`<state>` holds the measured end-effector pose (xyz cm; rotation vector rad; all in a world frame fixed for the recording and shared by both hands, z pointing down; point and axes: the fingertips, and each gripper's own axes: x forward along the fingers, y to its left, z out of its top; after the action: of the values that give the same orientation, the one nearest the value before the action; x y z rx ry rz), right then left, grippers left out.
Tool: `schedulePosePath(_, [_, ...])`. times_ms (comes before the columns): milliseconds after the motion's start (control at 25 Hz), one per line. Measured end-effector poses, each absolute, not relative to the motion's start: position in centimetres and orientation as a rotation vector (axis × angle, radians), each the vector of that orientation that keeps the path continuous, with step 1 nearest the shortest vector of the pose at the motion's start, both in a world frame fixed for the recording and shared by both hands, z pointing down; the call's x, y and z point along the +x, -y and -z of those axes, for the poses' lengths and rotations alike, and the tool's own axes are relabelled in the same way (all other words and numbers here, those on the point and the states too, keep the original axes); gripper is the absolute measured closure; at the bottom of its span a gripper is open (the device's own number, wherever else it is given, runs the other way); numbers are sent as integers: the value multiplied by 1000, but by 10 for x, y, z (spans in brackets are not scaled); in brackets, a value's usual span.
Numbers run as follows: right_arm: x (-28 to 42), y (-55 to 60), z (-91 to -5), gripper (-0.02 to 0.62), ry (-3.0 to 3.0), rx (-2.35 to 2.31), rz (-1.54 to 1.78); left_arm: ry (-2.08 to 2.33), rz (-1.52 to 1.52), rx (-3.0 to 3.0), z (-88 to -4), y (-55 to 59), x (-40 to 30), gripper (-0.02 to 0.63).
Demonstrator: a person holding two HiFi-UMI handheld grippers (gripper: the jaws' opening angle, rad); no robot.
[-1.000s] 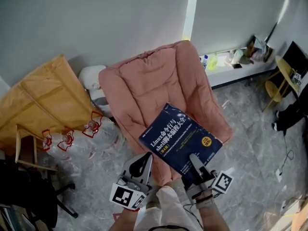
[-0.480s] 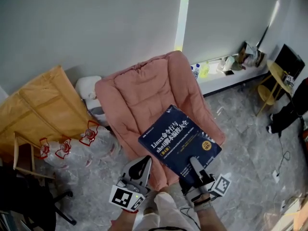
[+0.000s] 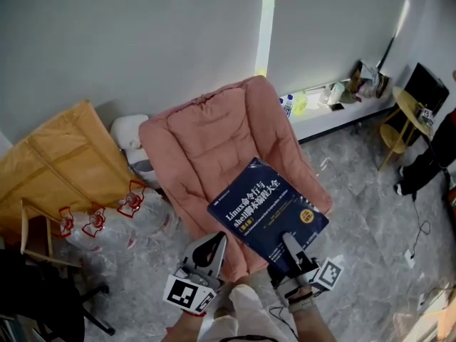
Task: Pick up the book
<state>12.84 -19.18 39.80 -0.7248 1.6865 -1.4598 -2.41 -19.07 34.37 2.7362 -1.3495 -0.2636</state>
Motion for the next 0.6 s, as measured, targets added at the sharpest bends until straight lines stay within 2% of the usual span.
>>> schedulePosePath(600, [122, 198, -406, 422, -1667, -758, 1504, 1394, 252, 2718, -349, 199, -26, 591])
